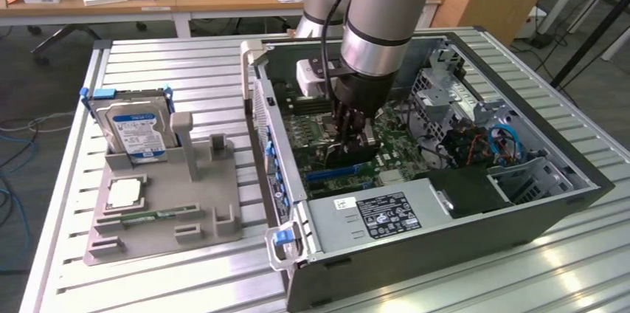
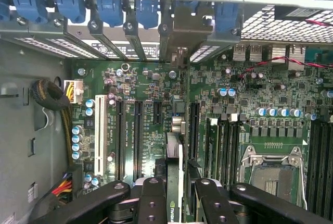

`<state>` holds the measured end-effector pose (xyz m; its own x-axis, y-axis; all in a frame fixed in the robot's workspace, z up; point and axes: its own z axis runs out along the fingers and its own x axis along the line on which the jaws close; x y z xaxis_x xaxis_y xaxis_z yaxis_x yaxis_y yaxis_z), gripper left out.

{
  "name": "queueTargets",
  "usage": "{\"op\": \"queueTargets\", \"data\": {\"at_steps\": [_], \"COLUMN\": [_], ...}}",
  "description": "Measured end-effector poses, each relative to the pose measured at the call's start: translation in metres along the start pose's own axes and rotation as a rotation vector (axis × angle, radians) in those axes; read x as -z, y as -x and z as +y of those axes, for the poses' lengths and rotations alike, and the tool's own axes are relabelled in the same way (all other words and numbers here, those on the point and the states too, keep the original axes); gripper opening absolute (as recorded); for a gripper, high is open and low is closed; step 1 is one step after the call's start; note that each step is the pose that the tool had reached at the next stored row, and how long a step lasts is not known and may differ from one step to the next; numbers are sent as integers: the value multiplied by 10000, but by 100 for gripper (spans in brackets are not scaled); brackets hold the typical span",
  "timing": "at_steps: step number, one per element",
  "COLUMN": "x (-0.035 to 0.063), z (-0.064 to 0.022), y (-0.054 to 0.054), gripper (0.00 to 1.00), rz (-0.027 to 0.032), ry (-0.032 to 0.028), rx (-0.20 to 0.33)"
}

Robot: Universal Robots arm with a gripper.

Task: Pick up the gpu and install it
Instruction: 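Insert the gpu into the slot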

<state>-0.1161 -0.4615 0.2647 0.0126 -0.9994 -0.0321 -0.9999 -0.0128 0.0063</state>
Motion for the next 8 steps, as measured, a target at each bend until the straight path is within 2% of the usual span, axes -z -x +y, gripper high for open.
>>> {"op": "queueTargets", "data": {"at_steps": [1,3,8], "x": [0,-1,0], "z": [0,2,11], "y": [0,0,0], "gripper": [26,26,26], "rz": [0,0,1], "ry": [1,-41,-41], "rx": [4,22,23]}}
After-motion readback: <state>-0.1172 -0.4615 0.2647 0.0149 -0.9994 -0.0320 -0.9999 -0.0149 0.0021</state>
